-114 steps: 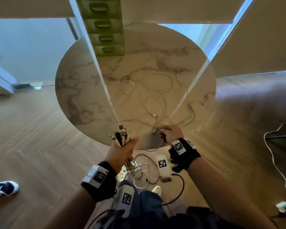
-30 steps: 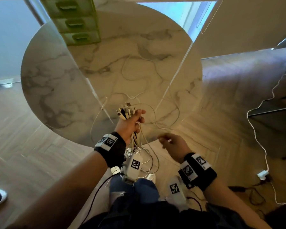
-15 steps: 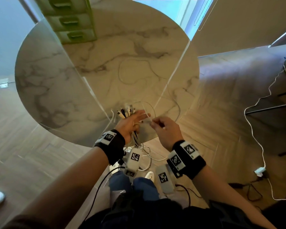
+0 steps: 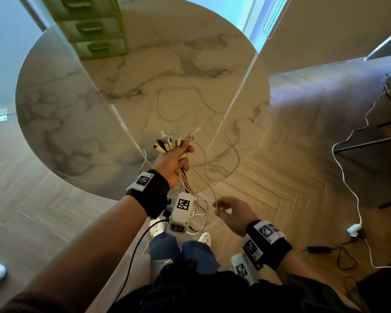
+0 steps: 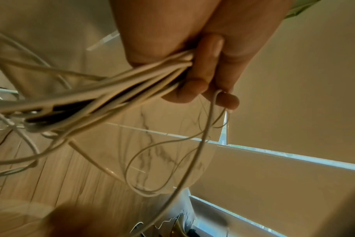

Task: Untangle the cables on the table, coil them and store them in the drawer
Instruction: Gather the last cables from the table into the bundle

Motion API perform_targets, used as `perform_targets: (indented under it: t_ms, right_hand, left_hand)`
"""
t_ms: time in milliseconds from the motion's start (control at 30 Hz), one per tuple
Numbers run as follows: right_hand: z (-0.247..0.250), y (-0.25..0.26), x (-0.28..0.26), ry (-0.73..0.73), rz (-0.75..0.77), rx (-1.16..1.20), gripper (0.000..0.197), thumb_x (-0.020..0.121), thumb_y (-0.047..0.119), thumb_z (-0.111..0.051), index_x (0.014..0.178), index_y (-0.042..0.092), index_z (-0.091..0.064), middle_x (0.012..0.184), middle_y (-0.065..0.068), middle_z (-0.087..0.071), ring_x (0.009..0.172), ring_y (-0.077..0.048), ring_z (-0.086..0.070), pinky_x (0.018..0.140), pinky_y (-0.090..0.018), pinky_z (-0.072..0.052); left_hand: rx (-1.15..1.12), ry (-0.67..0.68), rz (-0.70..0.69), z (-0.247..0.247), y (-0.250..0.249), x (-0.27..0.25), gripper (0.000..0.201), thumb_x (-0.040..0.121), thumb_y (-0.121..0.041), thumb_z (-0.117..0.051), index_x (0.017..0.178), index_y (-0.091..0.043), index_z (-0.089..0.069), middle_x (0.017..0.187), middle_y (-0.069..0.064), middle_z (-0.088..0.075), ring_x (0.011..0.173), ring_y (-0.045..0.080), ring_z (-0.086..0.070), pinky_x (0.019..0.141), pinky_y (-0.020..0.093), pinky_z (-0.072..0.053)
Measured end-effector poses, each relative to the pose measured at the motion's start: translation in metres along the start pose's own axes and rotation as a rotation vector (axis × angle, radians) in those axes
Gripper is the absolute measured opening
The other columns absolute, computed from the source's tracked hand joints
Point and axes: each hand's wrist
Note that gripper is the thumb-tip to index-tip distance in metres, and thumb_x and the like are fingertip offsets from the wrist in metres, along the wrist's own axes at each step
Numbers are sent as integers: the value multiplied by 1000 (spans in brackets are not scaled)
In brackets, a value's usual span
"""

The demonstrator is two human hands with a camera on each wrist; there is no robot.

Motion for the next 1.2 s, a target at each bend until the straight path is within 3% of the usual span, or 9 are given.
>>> perform_targets:
  t_ms: [233, 300, 400, 533, 667, 867, 1033, 1133, 1200]
  right_hand:
    - [25, 83, 33, -156, 244, 387, 26, 91, 31, -53, 116, 24, -58, 91, 3, -67, 85, -12, -62, 84, -31, -50]
    - [27, 85, 33, -203, 274, 312, 22, 92, 27, -52, 112, 24, -62, 75, 6, -64, 70, -8, -58, 72, -23, -47]
    - [28, 74, 19, -257, 282, 381, 21, 92, 21, -54, 108, 17, -67, 96, 5, -69, 86, -2, -59, 81, -13, -43]
    - [18, 41, -12, -51, 281, 410, 17, 92, 14, -53, 97, 13, -70, 87, 13, -66, 72, 15, -55, 70, -1, -40]
    - [-1, 0, -17, 133, 164, 88, 20, 93, 22, -52, 102, 16, -69, 91, 6, -65, 71, 3, -53, 76, -15, -45]
    - [4, -7, -10, 125, 266, -229, 28, 93, 23, -51, 121, 17, -57, 131, 2, -54, 122, -14, -47, 95, -17, -29]
    - [15, 43, -24, -37, 396, 214, 47, 93, 36, -49, 136, 20, -39, 136, 5, -48, 119, -4, -47, 88, -7, -40]
    - [13, 73, -34, 97, 491, 359, 58, 84, 41, -60, 135, 25, -38, 132, 9, -49, 122, -2, -45, 94, -12, -40]
    - [8, 87, -35, 131, 576, 125, 50, 81, 40, -65, 126, 22, -50, 123, 6, -56, 111, -4, -51, 91, -13, -38]
  left_hand:
    - [124, -18, -16, -2, 16, -17, 13, 95, -17, -52, 97, -11, -64, 73, -5, -68, 55, 9, -37, 47, 18, -32]
    - [102, -35, -37, 1, 14, -19, 22, 96, -20, -51, 111, -8, -62, 80, -4, -69, 50, 7, -31, 45, 17, -32]
    - [75, -46, -89, 8, 5, -22, 23, 98, -26, -48, 115, -18, -60, 96, -3, -70, 44, 5, -25, 46, 17, -32]
    - [47, -34, -105, 14, -1, -22, 23, 98, -31, -46, 116, -20, -56, 116, -4, -67, 43, 5, -23, 47, 17, -32]
    - [103, 2, -114, 13, 1, -26, 22, 99, -28, -43, 98, -13, -60, 83, -1, -65, 43, 2, -29, 49, 17, -33]
    - [288, 27, -178, 19, 21, -49, 30, 99, -23, -42, 74, -12, -52, 48, -8, -34, 42, 4, -31, 52, 21, -33]
    - [515, 48, -167, 13, 42, -88, 29, 94, -18, -52, 65, -17, -48, 54, -7, -41, 46, 4, -37, 48, 20, -34]
    - [740, 51, -120, 6, 57, -107, 14, 93, 0, -51, 92, -10, -60, 74, -3, -55, 61, 1, -53, 53, 7, -37]
    - [830, 15, 9, 6, 77, -109, 36, 94, 6, -42, 130, 6, -43, 122, 15, -55, 112, 20, -56, 78, 8, -40]
Point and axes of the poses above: each hand's wrist, its own x-axis towards the middle knuckle, its own z-axis out of the back of the hand, y = z × x
